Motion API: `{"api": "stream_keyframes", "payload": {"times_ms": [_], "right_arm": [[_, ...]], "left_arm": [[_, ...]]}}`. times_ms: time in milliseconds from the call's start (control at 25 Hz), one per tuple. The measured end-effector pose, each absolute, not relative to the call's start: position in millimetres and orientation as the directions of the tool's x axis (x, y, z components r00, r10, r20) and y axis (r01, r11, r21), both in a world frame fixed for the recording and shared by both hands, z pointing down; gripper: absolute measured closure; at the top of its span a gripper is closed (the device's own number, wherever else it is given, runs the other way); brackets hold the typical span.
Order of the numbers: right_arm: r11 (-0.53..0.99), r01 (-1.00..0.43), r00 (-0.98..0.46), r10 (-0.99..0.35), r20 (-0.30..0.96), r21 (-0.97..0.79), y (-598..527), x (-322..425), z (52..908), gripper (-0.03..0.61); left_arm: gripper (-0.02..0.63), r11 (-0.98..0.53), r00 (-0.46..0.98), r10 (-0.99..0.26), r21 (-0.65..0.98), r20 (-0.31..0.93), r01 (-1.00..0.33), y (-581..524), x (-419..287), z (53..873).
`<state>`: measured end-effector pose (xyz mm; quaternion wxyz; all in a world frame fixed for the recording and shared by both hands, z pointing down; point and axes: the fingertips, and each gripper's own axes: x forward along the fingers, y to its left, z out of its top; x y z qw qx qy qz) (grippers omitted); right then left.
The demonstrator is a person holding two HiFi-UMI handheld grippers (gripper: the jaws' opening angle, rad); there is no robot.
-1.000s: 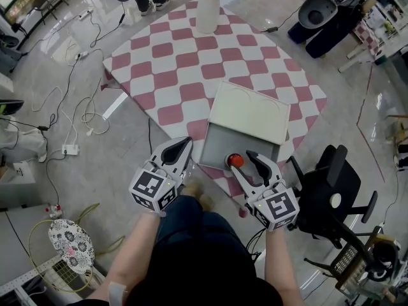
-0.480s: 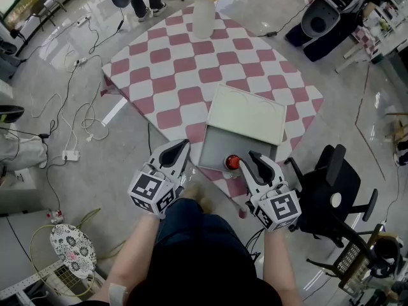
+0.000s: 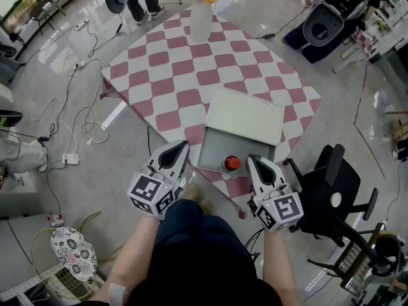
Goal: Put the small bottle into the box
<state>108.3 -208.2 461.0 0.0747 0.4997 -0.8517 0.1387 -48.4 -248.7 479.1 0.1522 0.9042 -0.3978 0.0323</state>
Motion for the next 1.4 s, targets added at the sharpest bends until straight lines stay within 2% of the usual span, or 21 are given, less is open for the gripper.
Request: {"api": "stream_keyframes", "payload": {"times_ms": [1400], "right_arm": [[0.384,-0.912,-0.404,-0.902,0.152,-0.143,-217.4,137.3,392.9,0.574]], "left_arm": [[0.614,-0.676,0.694,-0.718,0.183,0.053,-0.714,-269.3,-35.5,401.0]]}}
